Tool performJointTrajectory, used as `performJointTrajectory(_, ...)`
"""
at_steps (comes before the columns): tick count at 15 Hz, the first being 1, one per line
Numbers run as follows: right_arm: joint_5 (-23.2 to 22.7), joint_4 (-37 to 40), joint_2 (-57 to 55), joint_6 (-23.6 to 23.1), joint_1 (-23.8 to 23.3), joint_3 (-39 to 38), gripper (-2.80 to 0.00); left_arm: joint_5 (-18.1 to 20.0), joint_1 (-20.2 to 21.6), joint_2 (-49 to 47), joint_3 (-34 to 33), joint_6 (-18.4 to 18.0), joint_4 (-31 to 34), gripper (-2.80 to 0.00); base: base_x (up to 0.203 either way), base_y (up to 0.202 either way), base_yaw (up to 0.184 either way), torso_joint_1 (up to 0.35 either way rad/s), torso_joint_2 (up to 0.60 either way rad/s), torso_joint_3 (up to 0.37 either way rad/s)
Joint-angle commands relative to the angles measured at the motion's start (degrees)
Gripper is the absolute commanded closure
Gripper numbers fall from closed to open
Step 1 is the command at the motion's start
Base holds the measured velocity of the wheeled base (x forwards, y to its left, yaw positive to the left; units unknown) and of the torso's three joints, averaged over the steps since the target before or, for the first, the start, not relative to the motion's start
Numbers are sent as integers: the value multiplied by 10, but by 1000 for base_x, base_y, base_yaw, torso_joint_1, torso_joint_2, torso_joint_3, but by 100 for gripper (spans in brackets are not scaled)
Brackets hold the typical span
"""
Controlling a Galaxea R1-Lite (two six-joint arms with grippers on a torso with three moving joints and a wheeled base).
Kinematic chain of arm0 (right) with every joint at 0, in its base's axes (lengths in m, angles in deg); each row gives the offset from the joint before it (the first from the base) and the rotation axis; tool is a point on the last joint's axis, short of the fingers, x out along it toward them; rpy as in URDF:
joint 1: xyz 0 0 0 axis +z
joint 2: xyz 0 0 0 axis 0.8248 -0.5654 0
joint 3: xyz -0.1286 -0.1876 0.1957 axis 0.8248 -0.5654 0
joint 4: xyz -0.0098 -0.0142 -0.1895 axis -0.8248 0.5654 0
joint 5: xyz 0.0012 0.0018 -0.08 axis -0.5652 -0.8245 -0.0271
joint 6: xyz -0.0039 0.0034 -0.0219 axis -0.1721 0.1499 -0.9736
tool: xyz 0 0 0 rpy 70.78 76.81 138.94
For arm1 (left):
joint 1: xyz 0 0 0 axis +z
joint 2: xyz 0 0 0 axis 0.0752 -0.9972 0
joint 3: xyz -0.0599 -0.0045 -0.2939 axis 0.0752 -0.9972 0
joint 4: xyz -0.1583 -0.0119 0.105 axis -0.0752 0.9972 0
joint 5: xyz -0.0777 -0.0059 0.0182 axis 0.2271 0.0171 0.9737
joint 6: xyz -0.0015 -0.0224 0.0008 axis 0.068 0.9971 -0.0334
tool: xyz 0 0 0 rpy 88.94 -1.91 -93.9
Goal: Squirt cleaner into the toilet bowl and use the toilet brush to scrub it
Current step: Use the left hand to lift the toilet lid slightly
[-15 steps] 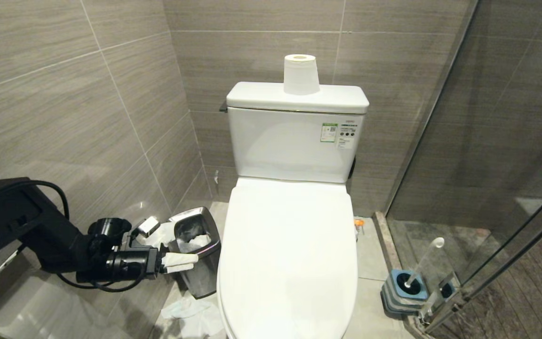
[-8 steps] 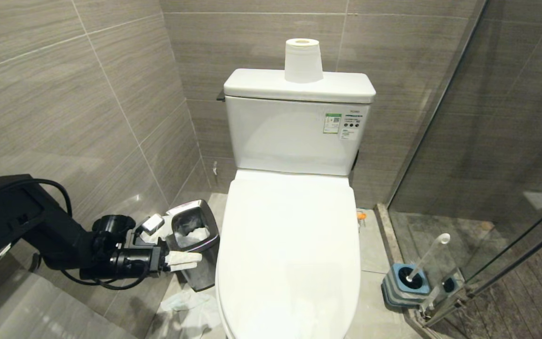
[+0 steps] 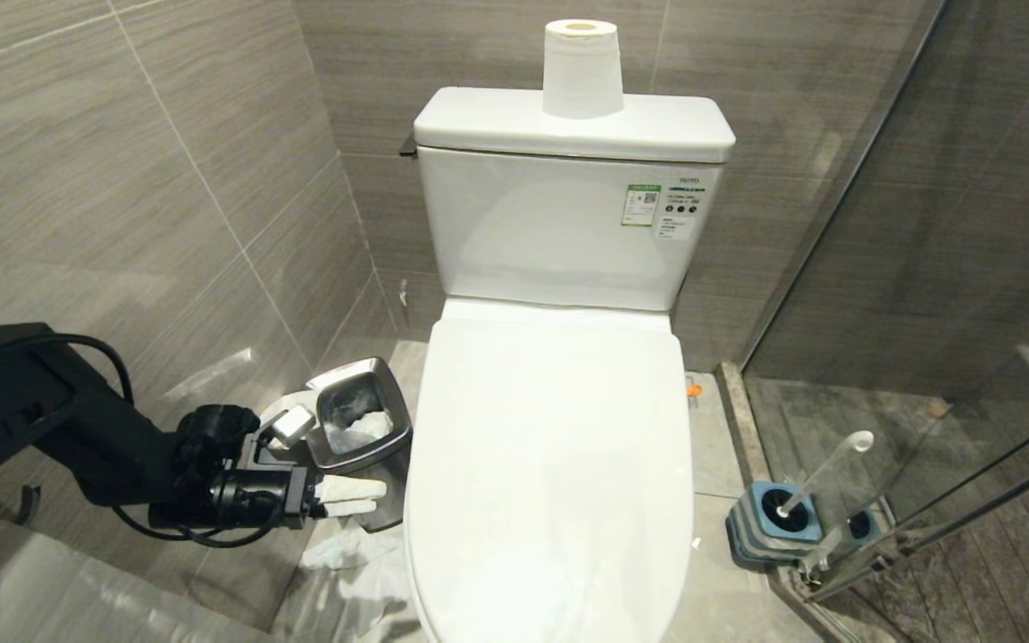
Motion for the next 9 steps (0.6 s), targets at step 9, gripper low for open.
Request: performJointTrajectory(9, 0, 0, 0, 0, 0, 0, 0, 39, -9, 74, -68, 3, 57, -280, 0, 0, 0, 0, 0, -5)
